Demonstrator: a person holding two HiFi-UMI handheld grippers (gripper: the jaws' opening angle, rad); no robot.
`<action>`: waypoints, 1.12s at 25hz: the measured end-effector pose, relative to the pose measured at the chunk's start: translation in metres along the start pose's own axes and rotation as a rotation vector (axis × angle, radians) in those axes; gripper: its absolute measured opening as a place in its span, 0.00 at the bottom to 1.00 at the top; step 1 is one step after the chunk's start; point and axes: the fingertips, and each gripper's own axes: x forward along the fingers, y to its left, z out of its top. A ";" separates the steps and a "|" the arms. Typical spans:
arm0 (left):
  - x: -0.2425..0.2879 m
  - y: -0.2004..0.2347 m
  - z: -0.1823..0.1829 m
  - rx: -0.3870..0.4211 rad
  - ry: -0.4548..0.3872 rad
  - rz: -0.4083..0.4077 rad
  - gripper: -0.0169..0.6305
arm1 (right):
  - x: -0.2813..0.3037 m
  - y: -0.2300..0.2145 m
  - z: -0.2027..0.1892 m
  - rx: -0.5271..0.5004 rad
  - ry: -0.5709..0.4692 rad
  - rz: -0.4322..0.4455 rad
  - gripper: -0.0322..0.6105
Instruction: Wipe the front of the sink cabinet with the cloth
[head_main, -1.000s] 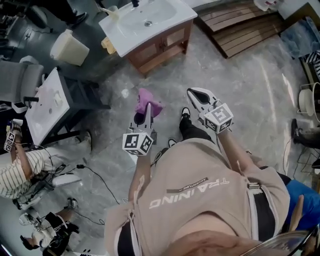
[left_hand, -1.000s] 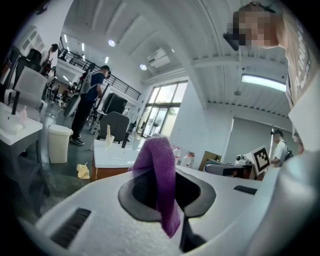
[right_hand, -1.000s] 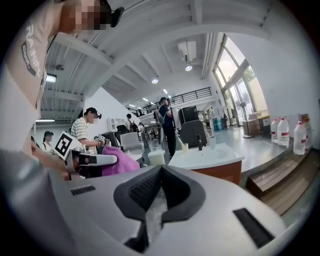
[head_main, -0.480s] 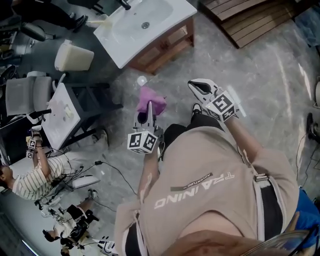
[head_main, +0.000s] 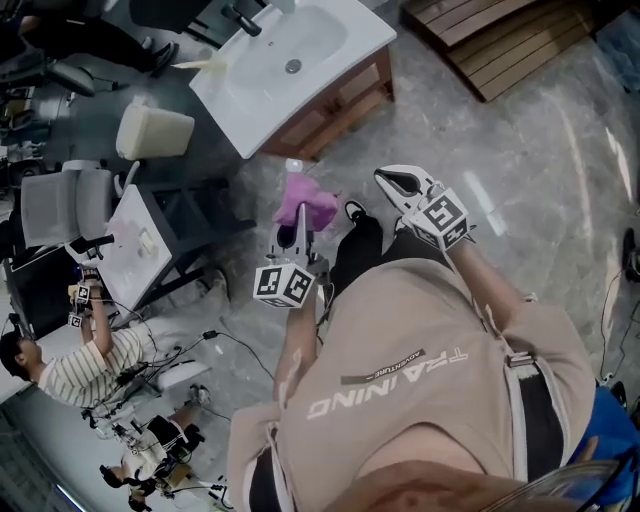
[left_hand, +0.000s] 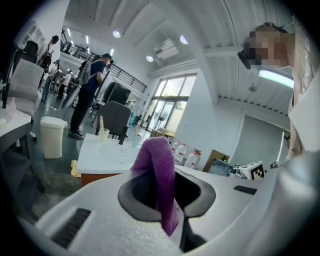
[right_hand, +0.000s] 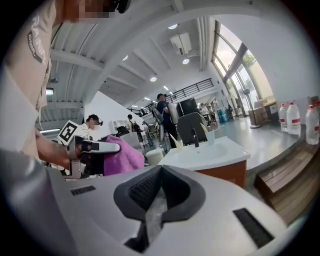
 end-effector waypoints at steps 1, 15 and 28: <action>0.004 0.005 0.002 -0.009 -0.003 0.001 0.09 | 0.003 0.000 0.001 -0.009 0.005 0.002 0.07; 0.069 0.078 0.021 -0.018 0.034 -0.082 0.09 | 0.090 -0.001 0.039 -0.094 0.115 0.019 0.07; 0.077 0.211 -0.057 0.002 0.217 0.047 0.09 | 0.173 0.037 0.014 -0.069 0.184 0.081 0.07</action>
